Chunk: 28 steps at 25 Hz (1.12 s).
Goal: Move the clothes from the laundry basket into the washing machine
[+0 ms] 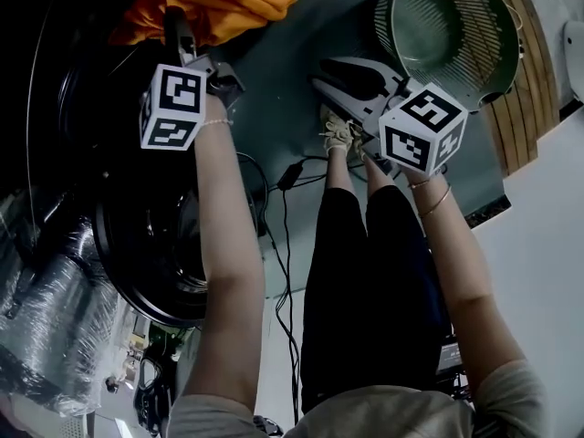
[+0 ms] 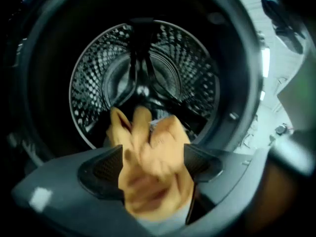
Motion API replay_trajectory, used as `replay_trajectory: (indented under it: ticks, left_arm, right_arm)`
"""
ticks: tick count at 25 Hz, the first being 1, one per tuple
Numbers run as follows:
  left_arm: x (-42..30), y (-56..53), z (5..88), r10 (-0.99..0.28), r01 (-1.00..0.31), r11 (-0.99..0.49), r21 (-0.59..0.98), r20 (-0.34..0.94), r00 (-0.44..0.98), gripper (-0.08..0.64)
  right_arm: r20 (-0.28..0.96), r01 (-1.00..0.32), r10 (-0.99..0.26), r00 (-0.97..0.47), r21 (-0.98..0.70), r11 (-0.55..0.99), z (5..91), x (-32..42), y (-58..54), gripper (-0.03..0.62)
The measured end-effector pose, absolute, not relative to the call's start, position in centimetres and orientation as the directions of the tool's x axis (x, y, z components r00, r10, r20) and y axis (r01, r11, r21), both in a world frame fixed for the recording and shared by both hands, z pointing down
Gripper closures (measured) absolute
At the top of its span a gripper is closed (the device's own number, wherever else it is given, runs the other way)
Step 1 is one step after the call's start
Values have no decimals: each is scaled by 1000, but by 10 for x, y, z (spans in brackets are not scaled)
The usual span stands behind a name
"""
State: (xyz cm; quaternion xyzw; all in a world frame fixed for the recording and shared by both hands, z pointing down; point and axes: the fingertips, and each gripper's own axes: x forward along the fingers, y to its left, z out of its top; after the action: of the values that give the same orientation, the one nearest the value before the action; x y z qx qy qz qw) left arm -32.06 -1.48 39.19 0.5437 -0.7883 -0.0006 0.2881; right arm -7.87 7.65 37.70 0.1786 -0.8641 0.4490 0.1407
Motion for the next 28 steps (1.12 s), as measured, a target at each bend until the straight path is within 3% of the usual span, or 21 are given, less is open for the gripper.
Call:
replay_trajectory:
  ticks: [7, 12, 18, 19, 21, 22, 28]
  left_arm:
    - [-238, 14, 461, -776, -837, 429, 340, 612, -149, 161]
    - [-233, 8, 490, -731, -786, 530, 320, 642, -231, 158]
    - [-232, -14, 511, -729, -802, 508, 314, 652, -207, 161]
    - [-236, -14, 509, -726, -807, 509, 300, 653, -215, 175]
    - [-241, -10, 499, -727, -828, 498, 259, 644, -236, 377]
    - [-241, -8, 492, -734, -841, 485, 240, 634, -243, 439]
    - [-271, -20, 430, -811, -877, 439, 193, 506, -295, 479]
  right_arm:
    - [409, -448, -196, -891, -730, 516, 384, -68, 72, 462]
    - [392, -452, -227, -891, -736, 503, 389, -62, 63, 462]
    - [384, -446, -228, -895, -748, 491, 398, -60, 64, 465]
    - [384, -446, -228, -895, -748, 492, 398, -60, 64, 471]
    - [385, -449, -231, -893, -747, 490, 398, -58, 65, 483]
    - [385, -450, -234, -893, -748, 488, 397, -56, 64, 489]
    - [367, -434, -231, -901, -750, 499, 383, -59, 63, 502]
